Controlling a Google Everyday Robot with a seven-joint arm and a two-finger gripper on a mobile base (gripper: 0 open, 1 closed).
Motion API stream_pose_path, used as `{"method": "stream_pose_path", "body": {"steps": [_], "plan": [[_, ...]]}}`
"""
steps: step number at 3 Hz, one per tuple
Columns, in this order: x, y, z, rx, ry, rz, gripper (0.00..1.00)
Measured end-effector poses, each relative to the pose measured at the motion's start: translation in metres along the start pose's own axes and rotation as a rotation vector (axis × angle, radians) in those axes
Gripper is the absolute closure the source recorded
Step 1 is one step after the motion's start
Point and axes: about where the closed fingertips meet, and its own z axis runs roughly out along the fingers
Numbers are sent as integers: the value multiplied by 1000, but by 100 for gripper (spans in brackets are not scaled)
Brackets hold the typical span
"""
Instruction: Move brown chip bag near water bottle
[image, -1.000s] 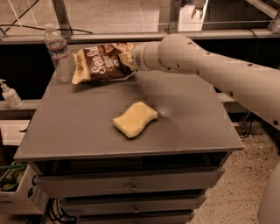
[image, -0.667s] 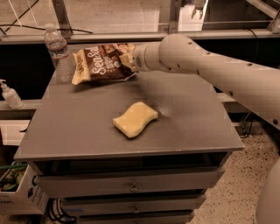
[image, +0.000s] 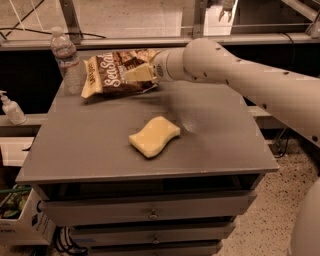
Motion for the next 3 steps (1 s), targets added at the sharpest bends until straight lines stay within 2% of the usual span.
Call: {"method": "stream_pose_path", "body": {"steps": [2,3], "plan": [[-9,-11,-15,-4,-17,-12,0],[-10,-32,-40,-42,-31,-39,0]]}}
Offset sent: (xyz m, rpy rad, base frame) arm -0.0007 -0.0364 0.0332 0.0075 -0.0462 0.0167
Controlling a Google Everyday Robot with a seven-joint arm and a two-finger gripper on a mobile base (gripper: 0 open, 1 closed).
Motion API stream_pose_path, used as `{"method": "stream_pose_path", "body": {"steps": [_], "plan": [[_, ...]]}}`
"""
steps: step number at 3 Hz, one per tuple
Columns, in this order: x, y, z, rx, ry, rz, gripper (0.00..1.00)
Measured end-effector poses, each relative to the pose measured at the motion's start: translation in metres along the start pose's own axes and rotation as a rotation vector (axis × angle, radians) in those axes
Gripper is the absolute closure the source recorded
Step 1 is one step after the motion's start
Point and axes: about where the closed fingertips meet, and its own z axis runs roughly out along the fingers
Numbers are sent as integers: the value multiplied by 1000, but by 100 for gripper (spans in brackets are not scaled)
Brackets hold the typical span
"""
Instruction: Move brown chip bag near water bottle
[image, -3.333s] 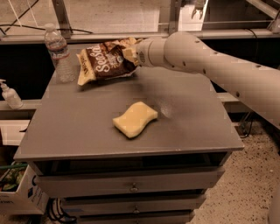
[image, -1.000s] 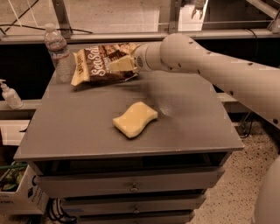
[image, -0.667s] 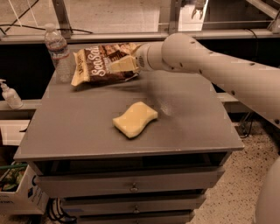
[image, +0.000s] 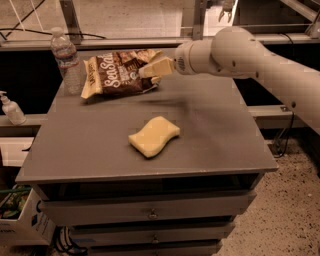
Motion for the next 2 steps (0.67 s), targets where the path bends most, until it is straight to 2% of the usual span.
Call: {"method": "stream_pose_path", "body": {"steps": [2], "plan": [[19,-56,-70,-72,40,-118,0]]}}
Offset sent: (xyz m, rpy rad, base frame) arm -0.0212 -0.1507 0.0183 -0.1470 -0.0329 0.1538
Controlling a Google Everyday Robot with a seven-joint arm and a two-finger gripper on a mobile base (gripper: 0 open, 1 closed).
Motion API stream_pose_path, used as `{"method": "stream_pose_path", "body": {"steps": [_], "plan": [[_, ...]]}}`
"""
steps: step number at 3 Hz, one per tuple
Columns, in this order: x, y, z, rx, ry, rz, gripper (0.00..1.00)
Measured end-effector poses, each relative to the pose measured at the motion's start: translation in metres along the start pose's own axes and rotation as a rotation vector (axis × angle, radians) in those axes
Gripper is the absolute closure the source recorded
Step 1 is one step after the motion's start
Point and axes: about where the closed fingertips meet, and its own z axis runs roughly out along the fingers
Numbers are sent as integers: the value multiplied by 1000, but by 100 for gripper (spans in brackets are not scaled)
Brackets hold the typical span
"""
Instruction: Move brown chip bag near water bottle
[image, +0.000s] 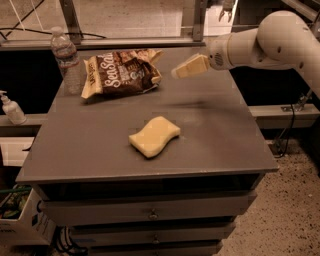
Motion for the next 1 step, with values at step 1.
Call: {"method": "stream_pose_path", "body": {"steps": [1], "plan": [[-2,6,2,-19,4,-5,0]]}}
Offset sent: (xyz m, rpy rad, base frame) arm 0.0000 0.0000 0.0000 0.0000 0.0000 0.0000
